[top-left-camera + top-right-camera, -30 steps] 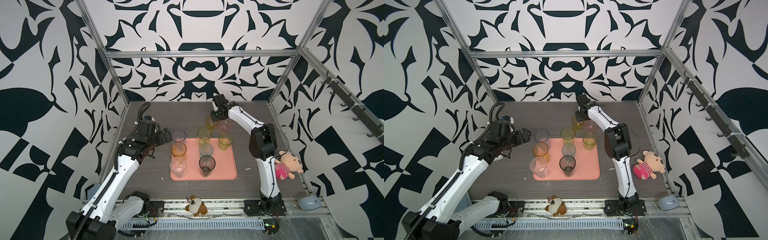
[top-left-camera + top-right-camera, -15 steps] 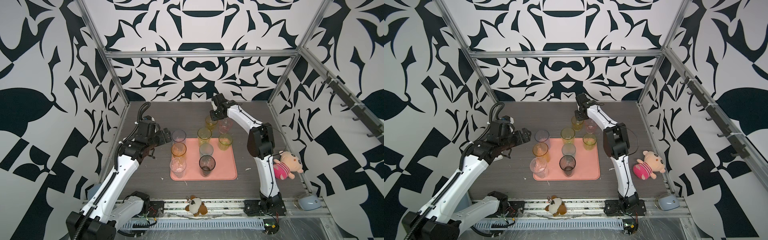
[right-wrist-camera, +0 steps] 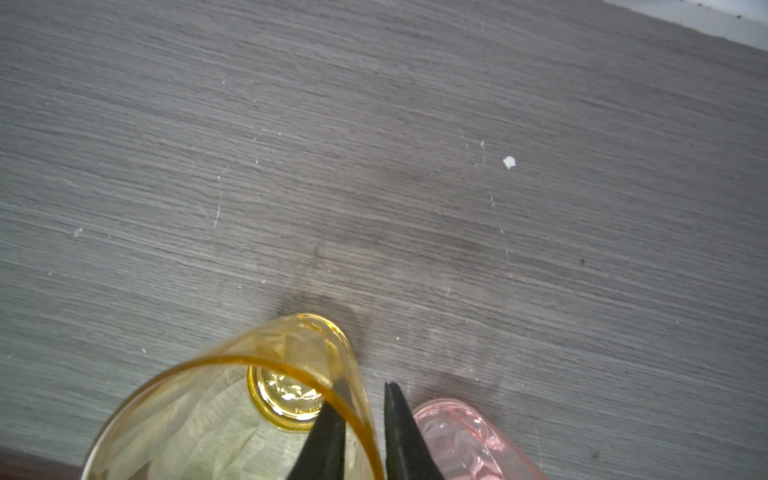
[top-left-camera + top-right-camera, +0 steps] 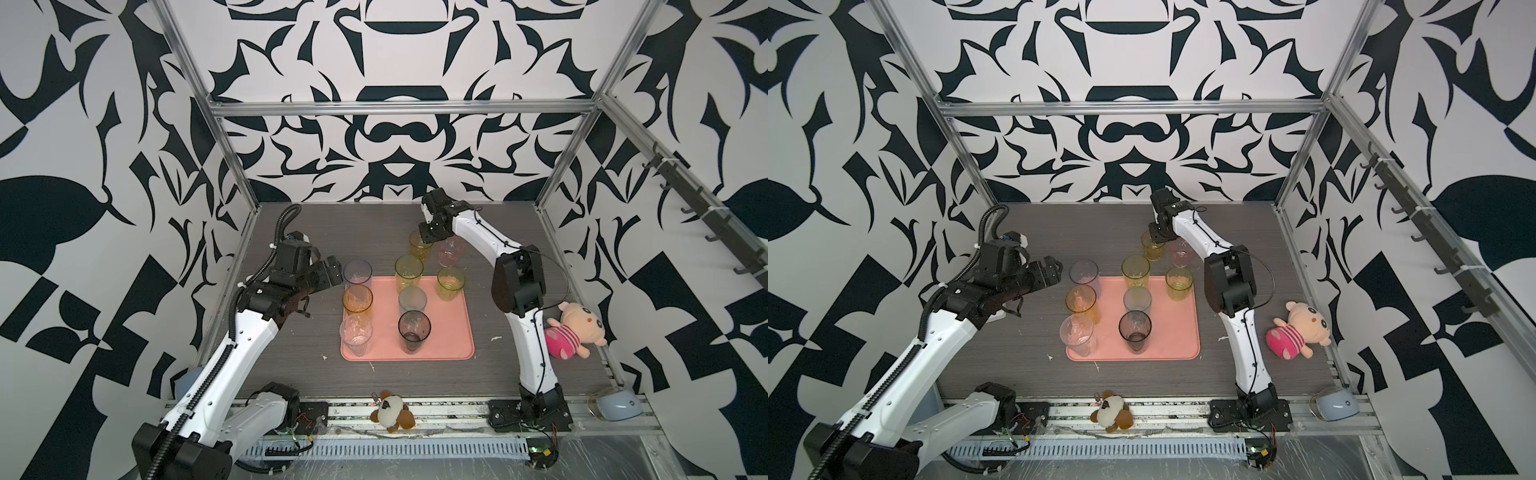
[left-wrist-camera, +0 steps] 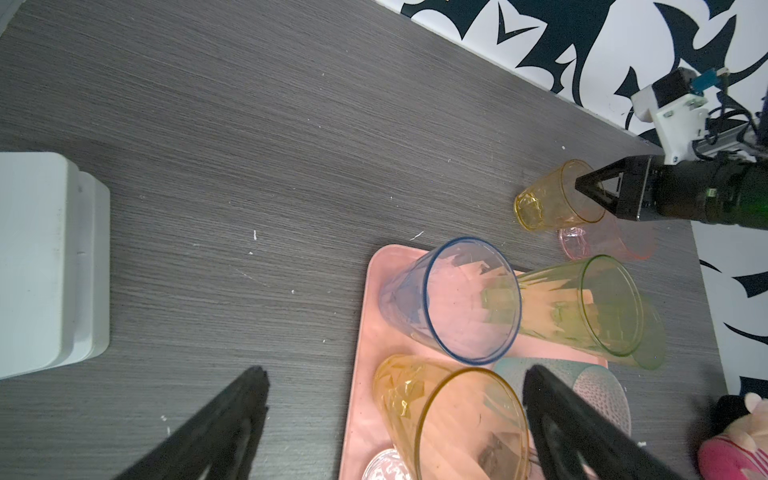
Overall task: Place the glasses into the tray
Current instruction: 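Lower the right gripper and close it on the yellow glass rim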
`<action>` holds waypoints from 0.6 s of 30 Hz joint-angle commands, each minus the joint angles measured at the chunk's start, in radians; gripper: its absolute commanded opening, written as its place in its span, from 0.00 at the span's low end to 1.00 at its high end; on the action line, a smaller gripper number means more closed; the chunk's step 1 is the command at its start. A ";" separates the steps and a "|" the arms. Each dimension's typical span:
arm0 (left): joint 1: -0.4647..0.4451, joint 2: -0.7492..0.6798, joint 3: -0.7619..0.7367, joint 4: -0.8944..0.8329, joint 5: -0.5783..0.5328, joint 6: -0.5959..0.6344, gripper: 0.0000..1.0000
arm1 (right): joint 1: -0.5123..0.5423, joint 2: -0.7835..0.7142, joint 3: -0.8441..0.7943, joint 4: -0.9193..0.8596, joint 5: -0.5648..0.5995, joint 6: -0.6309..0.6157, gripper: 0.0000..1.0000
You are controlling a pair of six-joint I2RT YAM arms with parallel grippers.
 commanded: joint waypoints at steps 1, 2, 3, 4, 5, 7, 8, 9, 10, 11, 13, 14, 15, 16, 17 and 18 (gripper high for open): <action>-0.003 -0.008 0.018 -0.018 -0.005 -0.001 0.99 | -0.005 -0.017 0.046 -0.010 -0.008 0.001 0.17; -0.003 -0.008 0.020 -0.018 -0.004 -0.001 0.99 | -0.003 -0.017 0.050 -0.013 -0.009 0.001 0.14; -0.003 -0.008 0.019 -0.017 -0.004 -0.001 0.99 | -0.003 -0.018 0.052 -0.015 -0.009 0.001 0.10; -0.003 -0.009 0.018 -0.017 -0.003 0.000 0.99 | -0.005 -0.017 0.054 -0.020 -0.011 0.000 0.06; -0.003 -0.007 0.018 -0.016 -0.002 -0.002 1.00 | -0.004 -0.017 0.057 -0.023 -0.011 0.001 0.04; -0.003 -0.005 0.017 -0.015 -0.001 -0.002 1.00 | -0.004 -0.019 0.062 -0.030 -0.011 0.001 0.02; -0.002 -0.006 0.017 -0.015 -0.002 -0.002 0.99 | -0.003 -0.020 0.065 -0.032 -0.011 0.001 0.02; -0.003 -0.004 0.017 -0.015 0.000 -0.002 0.99 | -0.004 -0.022 0.065 -0.038 -0.011 0.001 0.01; -0.003 -0.004 0.018 -0.013 -0.001 -0.002 1.00 | -0.004 -0.025 0.070 -0.044 -0.011 0.002 0.00; -0.003 -0.004 0.017 -0.014 0.000 -0.002 1.00 | -0.004 -0.027 0.073 -0.050 -0.011 0.005 0.00; -0.003 -0.005 0.020 -0.014 0.000 -0.002 0.99 | -0.004 -0.037 0.083 -0.066 -0.011 0.008 0.00; -0.003 -0.006 0.019 -0.014 0.000 -0.001 1.00 | -0.003 -0.042 0.089 -0.076 -0.011 0.010 0.00; -0.002 -0.008 0.019 -0.013 0.002 -0.002 1.00 | -0.003 -0.049 0.094 -0.085 -0.011 0.012 0.00; -0.003 -0.007 0.019 -0.012 0.002 -0.001 0.99 | -0.003 -0.056 0.098 -0.094 -0.011 0.014 0.00; -0.003 -0.007 0.020 -0.012 0.002 -0.001 0.99 | -0.003 -0.064 0.102 -0.105 -0.008 0.017 0.00; -0.003 -0.007 0.021 -0.012 0.003 -0.002 1.00 | -0.003 -0.074 0.106 -0.116 -0.006 0.018 0.00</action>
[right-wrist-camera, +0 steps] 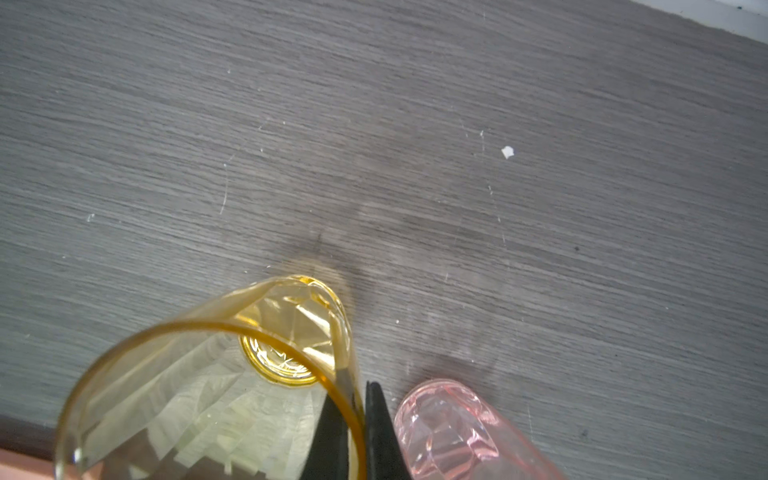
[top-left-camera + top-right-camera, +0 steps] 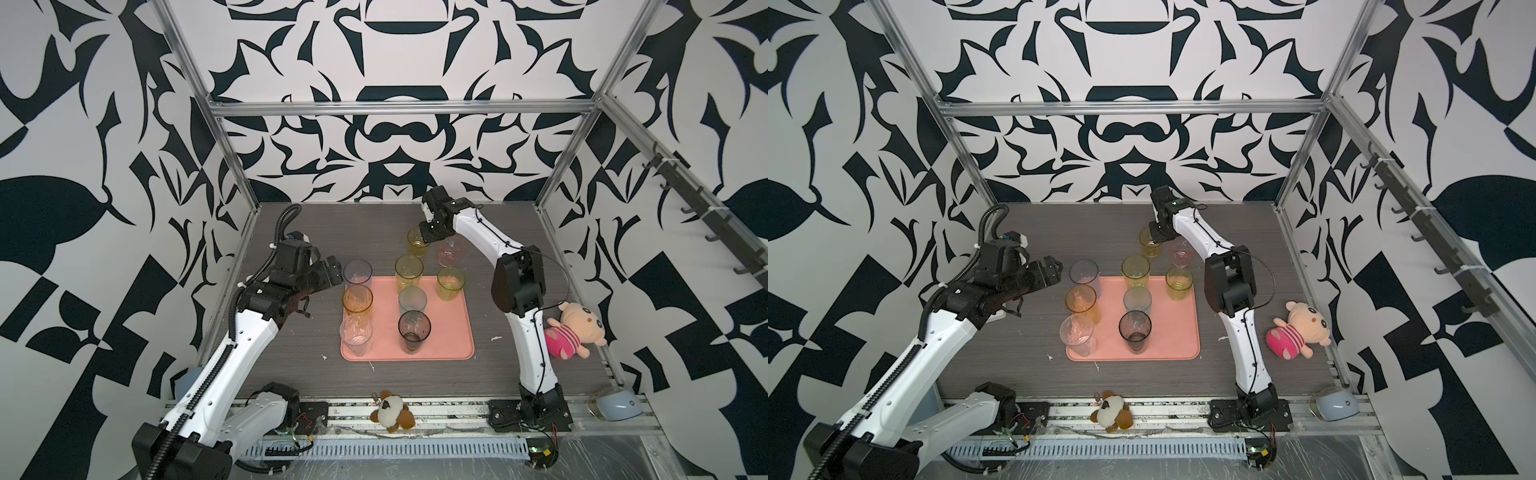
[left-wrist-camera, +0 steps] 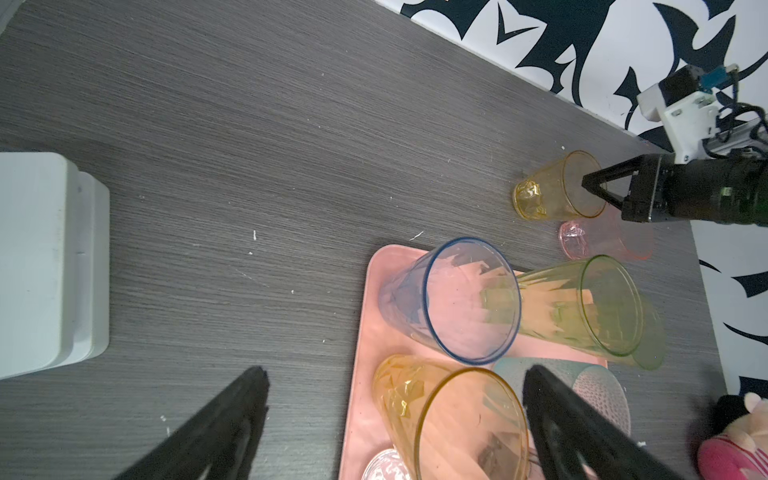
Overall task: Place the glasses into the tray
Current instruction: 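Lower the right gripper and close it on the yellow glass rim, then lift the yellow glass and carry it toward the tray corner nearest the right arm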
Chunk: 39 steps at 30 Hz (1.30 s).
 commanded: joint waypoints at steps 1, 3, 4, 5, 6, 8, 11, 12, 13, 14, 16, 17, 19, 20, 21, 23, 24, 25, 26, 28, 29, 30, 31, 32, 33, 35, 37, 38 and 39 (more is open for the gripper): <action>-0.003 -0.007 0.021 -0.011 0.004 -0.002 0.99 | -0.003 -0.085 0.055 -0.049 0.003 0.018 0.00; -0.003 -0.007 0.022 -0.010 0.009 -0.002 1.00 | -0.002 -0.109 0.056 -0.064 0.006 0.023 0.00; -0.003 -0.007 0.024 -0.012 0.013 -0.002 0.99 | -0.003 -0.122 0.055 -0.072 0.008 0.026 0.00; -0.003 -0.008 0.023 -0.013 0.016 -0.004 1.00 | -0.003 -0.132 0.056 -0.080 0.012 0.027 0.00; -0.003 -0.009 0.024 -0.015 0.017 -0.004 0.99 | -0.003 -0.147 0.058 -0.090 0.018 0.031 0.00; -0.003 -0.011 0.027 -0.021 0.017 -0.006 0.99 | -0.002 -0.172 0.057 -0.113 0.023 0.039 0.00; -0.003 -0.010 0.041 -0.046 0.009 -0.005 1.00 | -0.003 -0.216 0.055 -0.150 0.031 0.052 0.00; -0.003 -0.010 0.045 -0.053 0.008 -0.004 1.00 | -0.003 -0.234 0.052 -0.163 0.034 0.056 0.00; -0.002 -0.011 0.046 -0.056 0.007 -0.004 0.99 | -0.003 -0.253 0.047 -0.172 0.038 0.062 0.00; -0.002 -0.014 0.045 -0.058 0.007 -0.005 0.99 | -0.003 -0.270 0.042 -0.180 0.039 0.068 0.00; -0.002 -0.020 0.042 -0.058 0.008 -0.007 0.99 | -0.002 -0.314 0.024 -0.197 0.042 0.080 0.00; -0.003 -0.023 0.039 -0.056 0.009 -0.008 1.00 | -0.003 -0.331 0.013 -0.203 0.043 0.083 0.00; -0.003 -0.028 0.037 -0.056 0.010 -0.012 1.00 | -0.003 -0.376 -0.005 -0.223 0.043 0.095 0.00; -0.003 -0.030 0.035 -0.057 0.013 -0.013 0.99 | -0.003 -0.393 -0.013 -0.232 0.046 0.098 0.00; -0.003 -0.031 0.034 -0.056 0.013 -0.013 0.99 | -0.002 -0.418 -0.028 -0.238 0.048 0.103 0.00; -0.002 -0.036 0.031 -0.053 0.017 -0.013 0.99 | -0.001 -0.467 -0.058 -0.246 0.048 0.111 0.00; -0.003 -0.039 0.027 -0.052 0.016 -0.013 1.00 | -0.001 -0.493 -0.076 -0.247 0.048 0.116 0.00; -0.003 -0.041 0.024 -0.051 0.019 -0.013 0.99 | -0.002 -0.520 -0.097 -0.249 0.047 0.122 0.00; -0.003 -0.042 0.023 -0.048 0.021 -0.013 0.99 | -0.002 -0.547 -0.115 -0.251 0.045 0.127 0.00; -0.003 -0.046 0.018 -0.046 0.025 -0.013 1.00 | 0.000 -0.595 -0.142 -0.265 0.043 0.136 0.00; -0.002 -0.048 0.015 -0.046 0.027 -0.013 0.99 | 0.000 -0.620 -0.159 -0.271 0.044 0.142 0.00; -0.003 -0.048 0.013 -0.045 0.028 -0.013 1.00 | 0.001 -0.643 -0.176 -0.276 0.043 0.147 0.00; -0.002 -0.052 0.011 -0.045 0.030 -0.012 1.00 | 0.002 -0.671 -0.194 -0.279 0.043 0.152 0.00; -0.003 -0.053 0.008 -0.043 0.030 -0.013 0.99 | 0.003 -0.698 -0.213 -0.284 0.043 0.156 0.00; -0.003 -0.056 0.006 -0.041 0.031 -0.013 0.99 | 0.004 -0.720 -0.232 -0.287 0.043 0.161 0.00; -0.003 -0.059 0.004 -0.041 0.034 -0.013 0.99 | 0.005 -0.771 -0.271 -0.298 0.043 0.169 0.00; -0.003 -0.061 0.003 -0.041 0.038 -0.013 0.99 | 0.006 -0.812 -0.304 -0.314 0.043 0.177 0.00; -0.003 -0.062 0.002 -0.041 0.040 -0.013 1.00 | 0.007 -0.833 -0.322 -0.324 0.043 0.182 0.00; -0.003 -0.062 0.002 -0.041 0.040 -0.013 0.99 | 0.008 -0.852 -0.338 -0.330 0.043 0.186 0.00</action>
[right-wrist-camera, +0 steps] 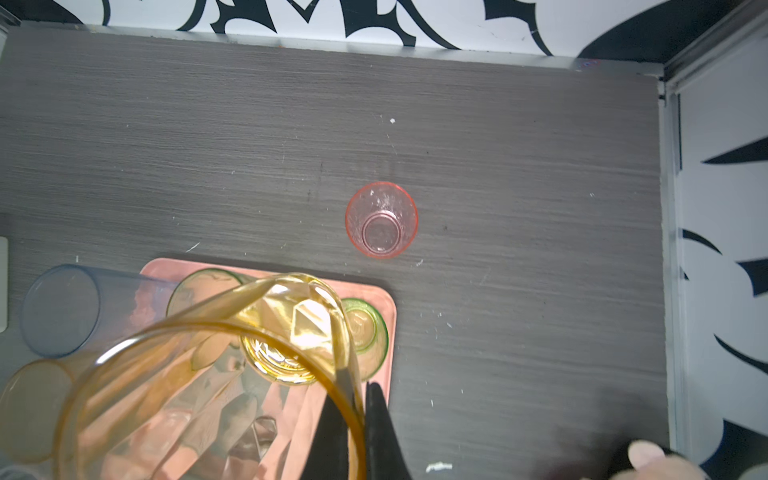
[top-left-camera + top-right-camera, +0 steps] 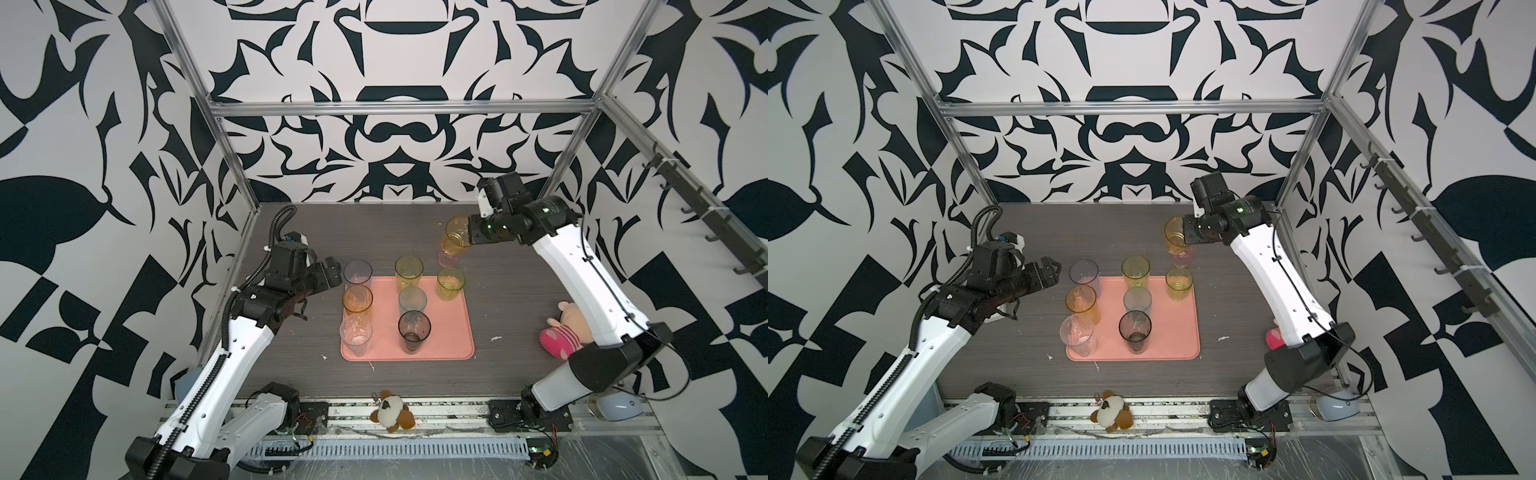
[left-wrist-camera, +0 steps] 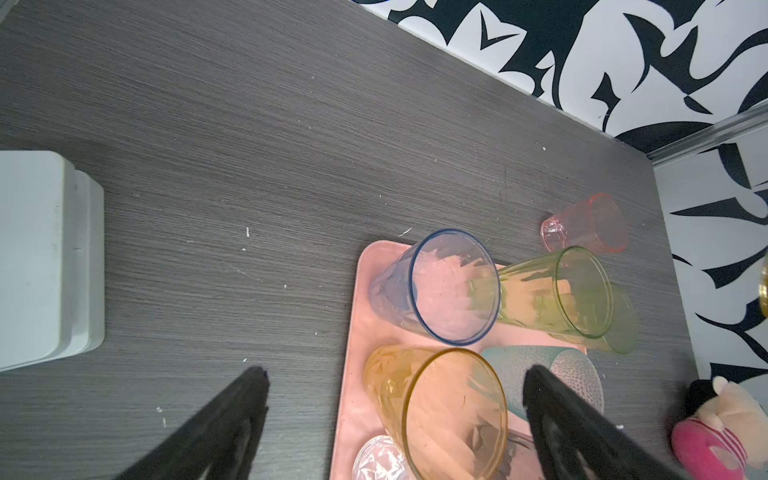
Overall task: Place the glasses into the tray
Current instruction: 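Lift the yellow glass and carry it toward the tray corner nearest the right arm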
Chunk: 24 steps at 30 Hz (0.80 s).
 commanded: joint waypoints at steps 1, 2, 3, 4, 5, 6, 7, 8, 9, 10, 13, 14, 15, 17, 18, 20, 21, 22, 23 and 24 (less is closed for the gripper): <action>-0.002 -0.017 -0.010 -0.010 0.015 -0.007 0.99 | 0.008 -0.085 -0.052 -0.032 0.007 0.037 0.00; -0.002 -0.016 -0.009 -0.011 0.016 -0.008 1.00 | 0.010 -0.108 -0.075 -0.037 0.007 0.043 0.00; -0.002 -0.016 -0.008 -0.013 0.017 -0.008 0.99 | 0.012 -0.127 -0.095 -0.041 0.006 0.047 0.00; -0.002 -0.015 -0.009 -0.013 0.019 -0.008 0.99 | 0.015 -0.149 -0.118 -0.046 0.002 0.053 0.00; -0.002 -0.014 -0.010 -0.015 0.021 -0.009 0.99 | 0.018 -0.170 -0.141 -0.051 -0.002 0.058 0.00; -0.002 -0.015 -0.010 -0.016 0.022 -0.009 0.99 | 0.021 -0.187 -0.160 -0.055 -0.001 0.061 0.00; -0.002 -0.014 -0.009 -0.018 0.023 -0.011 0.99 | 0.024 -0.210 -0.182 -0.060 -0.003 0.065 0.00; -0.002 -0.014 -0.009 -0.020 0.024 -0.011 0.99 | 0.027 -0.224 -0.200 -0.066 -0.004 0.068 0.00; -0.002 -0.011 -0.009 -0.023 0.026 -0.013 0.99 | 0.029 -0.245 -0.219 -0.074 -0.002 0.070 0.00; -0.002 -0.011 -0.007 -0.026 0.027 -0.013 1.00 | 0.032 -0.262 -0.240 -0.080 0.001 0.075 0.00; -0.003 -0.013 -0.004 -0.033 0.027 -0.014 0.99 | 0.043 -0.323 -0.311 -0.089 0.006 0.093 0.00; -0.002 -0.013 -0.004 -0.034 0.027 -0.016 0.99 | 0.049 -0.343 -0.333 -0.089 0.006 0.103 0.00; -0.002 -0.014 -0.004 -0.036 0.027 -0.017 1.00 | 0.057 -0.361 -0.361 -0.089 0.006 0.114 0.00; -0.001 -0.018 -0.005 -0.040 0.027 -0.019 0.99 | 0.075 -0.396 -0.403 -0.093 0.009 0.129 0.00; -0.002 -0.018 -0.005 -0.041 0.026 -0.019 1.00 | 0.087 -0.411 -0.421 -0.099 0.016 0.138 0.00; -0.002 -0.018 -0.004 -0.044 0.026 -0.020 0.99 | 0.108 -0.439 -0.449 -0.114 0.030 0.155 0.00; -0.002 -0.019 -0.004 -0.047 0.029 -0.020 0.99 | 0.119 -0.453 -0.464 -0.123 0.040 0.164 0.00; -0.002 -0.019 -0.005 -0.048 0.028 -0.021 1.00 | 0.129 -0.469 -0.481 -0.127 0.047 0.177 0.00; -0.002 -0.020 -0.006 -0.049 0.027 -0.020 1.00 | 0.137 -0.482 -0.495 -0.126 0.050 0.190 0.00; -0.002 -0.020 -0.006 -0.053 0.026 -0.020 0.99 | 0.146 -0.497 -0.517 -0.119 0.050 0.206 0.00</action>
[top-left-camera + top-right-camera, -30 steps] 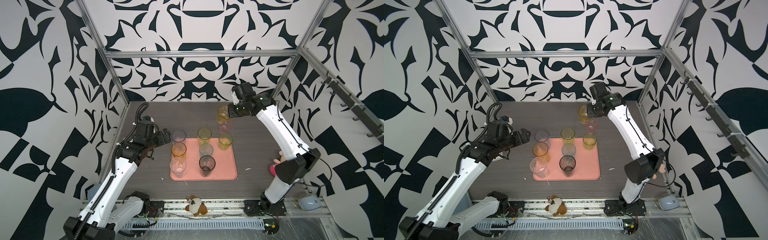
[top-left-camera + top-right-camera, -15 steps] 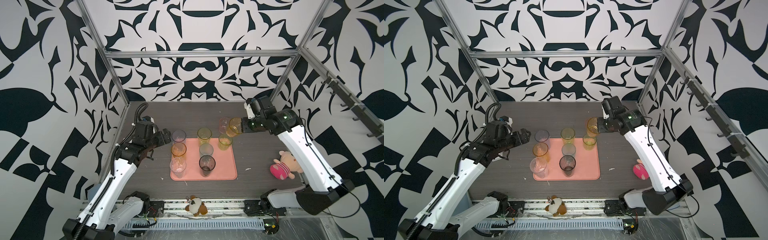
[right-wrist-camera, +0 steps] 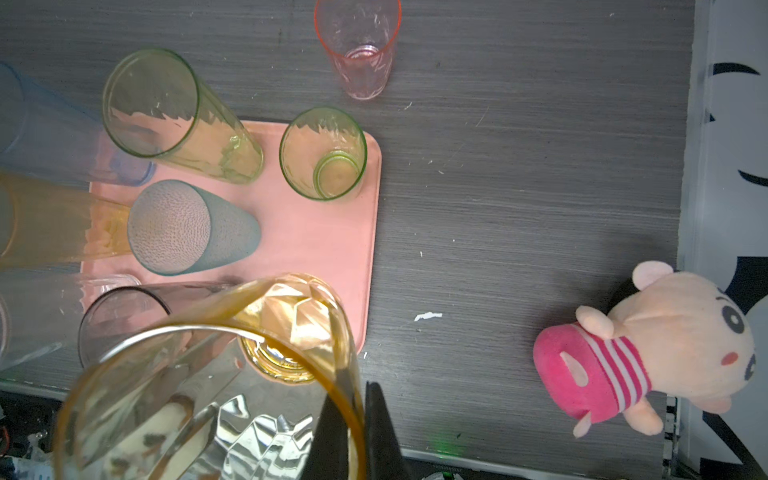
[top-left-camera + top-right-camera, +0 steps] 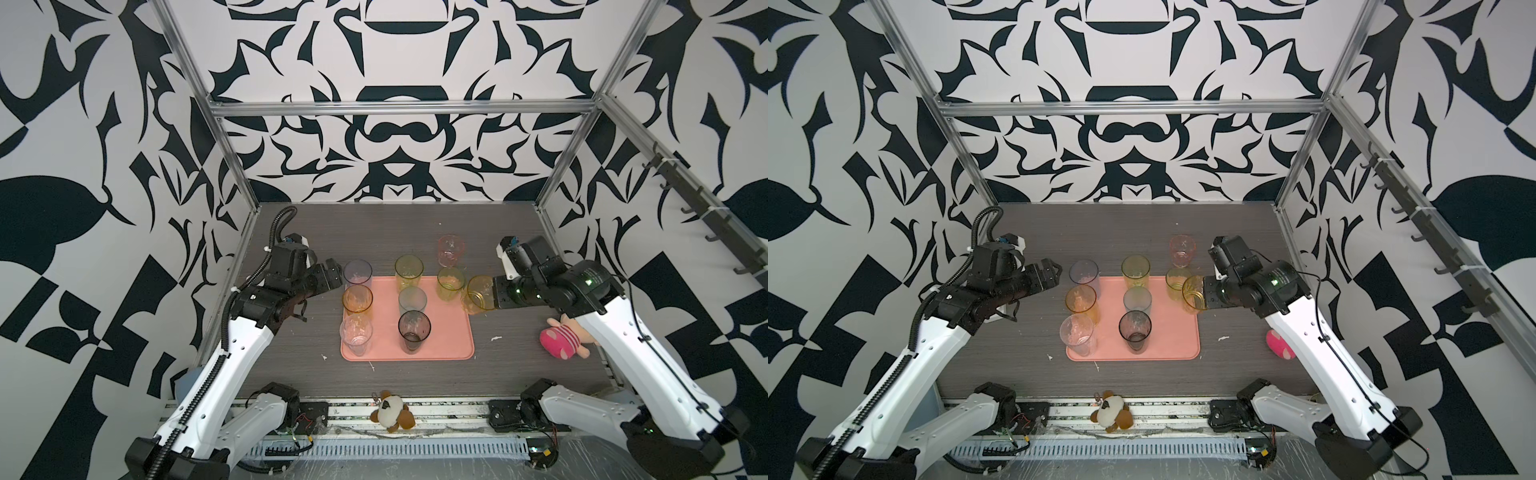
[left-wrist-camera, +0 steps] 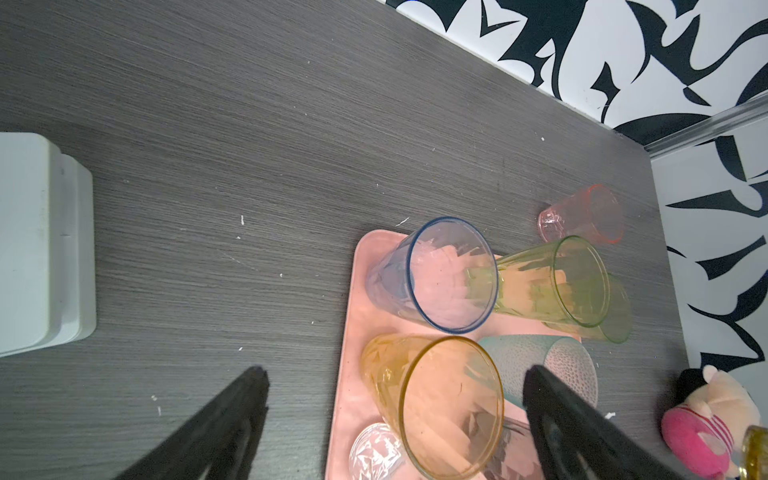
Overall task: Place the glasses into the tray
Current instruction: 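Lift the yellow glass and carry it toward the tray corner nearest the right arm, then lower the yellow glass onto the tray beside the teal glass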
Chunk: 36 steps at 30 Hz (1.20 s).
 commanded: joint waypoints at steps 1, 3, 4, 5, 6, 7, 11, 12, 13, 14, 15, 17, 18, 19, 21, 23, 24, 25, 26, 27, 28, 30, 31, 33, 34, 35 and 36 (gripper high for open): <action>-0.002 -0.020 -0.005 -0.034 0.001 -0.010 0.99 | 0.030 -0.055 -0.046 0.005 0.032 0.078 0.00; -0.002 -0.022 -0.007 -0.036 -0.004 -0.010 1.00 | 0.053 -0.075 -0.084 0.020 0.034 0.105 0.00; -0.002 -0.024 -0.007 -0.034 -0.004 -0.010 1.00 | 0.065 -0.081 -0.100 0.026 0.036 0.121 0.00; -0.002 -0.024 -0.007 -0.032 -0.004 -0.010 0.99 | 0.077 -0.085 -0.114 0.031 0.040 0.132 0.00; -0.002 -0.024 -0.007 -0.033 -0.001 -0.011 0.99 | 0.092 -0.088 -0.128 0.035 0.045 0.143 0.00; -0.002 -0.022 -0.004 -0.034 0.000 -0.012 0.99 | 0.108 -0.088 -0.141 0.040 0.053 0.154 0.00; -0.002 -0.024 -0.006 -0.034 0.006 -0.015 0.99 | 0.153 -0.088 -0.196 0.067 0.106 0.183 0.00; -0.002 -0.023 -0.005 -0.034 0.008 -0.016 0.99 | 0.160 -0.087 -0.216 0.086 0.102 0.186 0.00; -0.002 -0.023 -0.007 -0.034 0.007 -0.016 0.99 | 0.165 -0.085 -0.235 0.105 0.097 0.191 0.00; -0.002 -0.022 -0.007 -0.034 0.007 -0.016 0.99 | 0.169 -0.081 -0.248 0.122 0.098 0.192 0.00; -0.002 -0.024 -0.008 -0.034 0.007 -0.017 0.99 | 0.170 -0.075 -0.264 0.138 0.100 0.197 0.00; -0.002 -0.022 -0.009 -0.033 0.008 -0.018 0.99 | 0.171 -0.060 -0.290 0.164 0.111 0.201 0.00; -0.002 -0.021 -0.008 -0.033 0.010 -0.019 0.99 | 0.171 -0.051 -0.302 0.182 0.114 0.202 0.00; -0.002 -0.020 -0.008 -0.032 0.010 -0.017 0.99 | 0.171 -0.042 -0.314 0.201 0.114 0.201 0.00; -0.002 -0.020 -0.009 -0.031 0.011 -0.018 0.99 | 0.171 -0.028 -0.338 0.241 0.121 0.202 0.00; -0.001 -0.018 -0.008 -0.031 0.011 -0.018 1.00 | 0.171 -0.011 -0.357 0.278 0.128 0.199 0.00; -0.002 -0.016 -0.009 -0.031 0.012 -0.018 0.99 | 0.171 0.001 -0.367 0.295 0.135 0.200 0.00; -0.001 -0.017 -0.011 -0.030 0.012 -0.018 0.99 | 0.171 0.013 -0.376 0.314 0.136 0.200 0.00; -0.002 -0.016 -0.011 -0.029 0.013 -0.018 0.99 | 0.171 0.023 -0.382 0.329 0.136 0.200 0.00; -0.002 -0.014 -0.011 -0.029 0.013 -0.017 0.99 | 0.171 0.037 -0.386 0.343 0.135 0.199 0.00; -0.002 -0.014 -0.010 -0.029 0.013 -0.017 0.99 | 0.171 0.052 -0.387 0.353 0.138 0.198 0.00; -0.002 -0.012 -0.013 -0.030 0.011 -0.016 1.00 | 0.171 0.076 -0.393 0.365 0.155 0.194 0.00; -0.002 -0.012 -0.013 -0.029 0.011 -0.016 0.99 | 0.171 0.089 -0.394 0.366 0.178 0.195 0.00; -0.002 -0.010 -0.016 -0.026 0.011 -0.016 0.99 | 0.171 0.112 -0.398 0.380 0.188 0.190 0.00; -0.002 -0.009 -0.018 -0.022 0.013 -0.016 0.99 | 0.171 0.120 -0.402 0.394 0.189 0.184 0.00; -0.002 -0.009 -0.019 -0.021 0.013 -0.018 0.99 | 0.171 0.127 -0.407 0.406 0.191 0.182 0.00; -0.003 -0.007 -0.019 -0.019 0.015 -0.018 0.99 | 0.171 0.133 -0.411 0.420 0.193 0.182 0.00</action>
